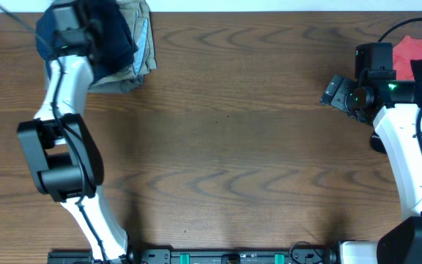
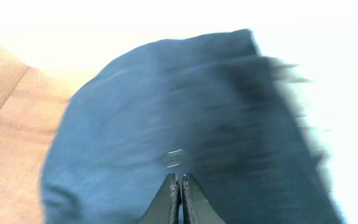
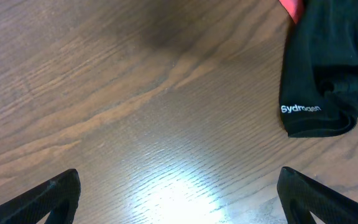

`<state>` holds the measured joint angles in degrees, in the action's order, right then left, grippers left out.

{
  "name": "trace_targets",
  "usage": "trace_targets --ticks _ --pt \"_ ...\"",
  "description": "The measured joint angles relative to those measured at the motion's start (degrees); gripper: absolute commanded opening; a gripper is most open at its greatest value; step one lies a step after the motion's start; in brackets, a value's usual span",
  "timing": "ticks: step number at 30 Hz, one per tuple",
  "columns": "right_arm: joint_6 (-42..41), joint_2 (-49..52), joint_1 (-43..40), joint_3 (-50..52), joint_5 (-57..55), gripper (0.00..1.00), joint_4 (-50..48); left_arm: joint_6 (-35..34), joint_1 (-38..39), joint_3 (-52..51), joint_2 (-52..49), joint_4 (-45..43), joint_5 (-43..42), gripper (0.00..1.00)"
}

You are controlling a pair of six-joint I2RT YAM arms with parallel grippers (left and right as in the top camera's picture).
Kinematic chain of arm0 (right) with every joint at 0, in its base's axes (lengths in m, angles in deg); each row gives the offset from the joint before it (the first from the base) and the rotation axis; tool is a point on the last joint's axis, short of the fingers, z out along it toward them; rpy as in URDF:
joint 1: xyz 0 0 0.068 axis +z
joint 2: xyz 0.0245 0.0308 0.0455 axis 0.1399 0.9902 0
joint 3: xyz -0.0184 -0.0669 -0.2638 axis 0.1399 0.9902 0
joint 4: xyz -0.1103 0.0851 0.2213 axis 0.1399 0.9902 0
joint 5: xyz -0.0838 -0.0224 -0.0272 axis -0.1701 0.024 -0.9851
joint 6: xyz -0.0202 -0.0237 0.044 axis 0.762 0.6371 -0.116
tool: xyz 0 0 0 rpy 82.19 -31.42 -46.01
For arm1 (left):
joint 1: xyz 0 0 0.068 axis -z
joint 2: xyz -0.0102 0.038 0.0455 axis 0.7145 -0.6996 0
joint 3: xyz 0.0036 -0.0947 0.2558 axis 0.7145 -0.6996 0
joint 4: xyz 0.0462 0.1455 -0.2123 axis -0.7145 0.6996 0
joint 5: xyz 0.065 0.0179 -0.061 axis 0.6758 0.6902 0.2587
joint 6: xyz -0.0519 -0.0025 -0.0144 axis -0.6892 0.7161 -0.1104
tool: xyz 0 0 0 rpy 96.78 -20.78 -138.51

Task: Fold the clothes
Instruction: 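Press and smooth the navy trousers on the stack with the left gripper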

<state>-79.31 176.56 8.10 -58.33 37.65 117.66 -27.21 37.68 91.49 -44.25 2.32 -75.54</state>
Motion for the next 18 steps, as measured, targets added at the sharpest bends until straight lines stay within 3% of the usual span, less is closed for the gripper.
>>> trace_targets --ticks 5,18 --pt "0.00 0.00 0.00 0.00 0.00 0.99 -0.02 0.00 3.61 0.00 -0.55 0.44 -0.17 0.06" --pt "0.00 0.00 0.00 0.00 0.00 0.99 -0.02 -3.52 3.06 0.00 -10.29 6.21 -1.57 0.06"
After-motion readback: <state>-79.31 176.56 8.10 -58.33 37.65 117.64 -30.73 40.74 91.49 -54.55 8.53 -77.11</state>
